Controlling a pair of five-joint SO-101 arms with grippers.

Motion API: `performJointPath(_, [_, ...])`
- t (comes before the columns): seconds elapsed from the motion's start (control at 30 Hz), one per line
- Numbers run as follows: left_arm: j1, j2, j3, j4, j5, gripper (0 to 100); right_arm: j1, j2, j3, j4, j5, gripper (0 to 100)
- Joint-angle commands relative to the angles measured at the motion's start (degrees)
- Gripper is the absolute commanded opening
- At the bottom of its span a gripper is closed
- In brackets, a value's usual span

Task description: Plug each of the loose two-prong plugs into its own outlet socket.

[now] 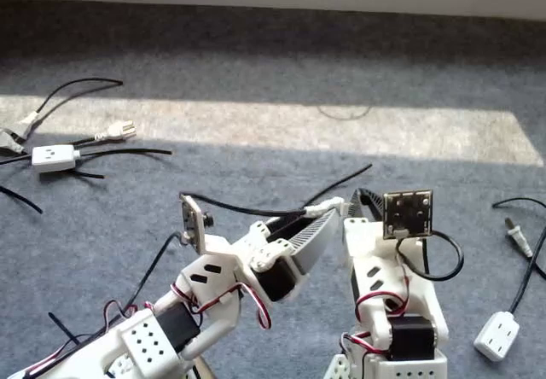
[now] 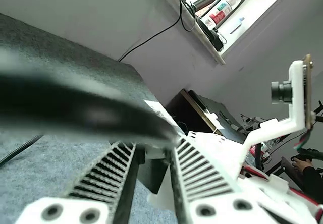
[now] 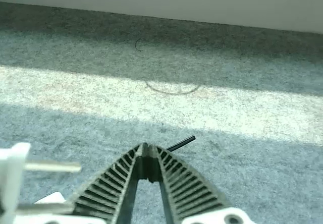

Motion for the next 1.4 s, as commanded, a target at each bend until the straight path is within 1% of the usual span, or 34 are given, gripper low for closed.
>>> performJointPath(0.0, [2.24, 0.13, 0.75, 0.88, -0.53, 1, 1.98, -0.31, -0.4, -3.3, 0.44, 0.7])
performJointPath(0.13, [2.86, 0.13, 0.75, 0.97, -0.7, 1, 1.98, -0.31, 0.04, -5.49, 0.44, 0.7])
performJointPath(0.23, [4.44, 0.13, 0.75, 3.08, -0.7, 1, 1.98, -0.31, 0.22, -7.34, 0.44, 0.7])
performJointPath(0.37, [5.76, 0.13, 0.75, 3.6, -0.79, 1, 1.98, -0.4, 0.13, -7.43, 0.44, 0.7])
performJointPath(0.6, [5.32, 0.13, 0.75, 3.43, -0.79, 1, 2.07, -0.4, 0.31, -6.99, 0.35, 0.7])
performJointPath(0.67, [3.56, 0.13, 0.75, 3.43, -0.79, 1, 3.12, -0.4, 1.8, -6.99, 0.35, 0.7])
performJointPath(0.83, [-4.09, 0.13, -1.36, 3.69, -0.53, 1, 9.8, -0.4, 6.11, -7.34, 0.0, 0.7])
performJointPath(0.97, [-8.66, 0.22, -2.42, 3.78, -0.53, 1, 10.95, -0.4, 8.22, -8.04, -0.09, 0.7])
performJointPath(1.1, [-10.86, 0.66, -3.38, 3.96, -0.53, 1, 11.03, -0.4, 16.4, -17.63, -0.18, 0.7])
performJointPath(1.17, [-11.82, 0.66, -5.76, 8.62, -0.44, 1, 11.03, 0.13, 18.77, -19.3, -0.18, 0.7])
performJointPath(1.27, [-12.97, 0.75, -13.05, 22.68, 0.53, 1, 11.03, -0.13, 18.24, -18.24, -2.9, 0.7])
performJointPath(1.33, [-14.29, 0.75, -17.45, 30.59, 5.27, 1, 11.12, -0.04, 18.24, -18.15, -3.87, 0.7])
performJointPath(1.37, [-14.99, 0.75, -19.03, 33.14, 7.91, 1, 11.12, 0.04, 18.24, -18.15, -3.87, 0.7])
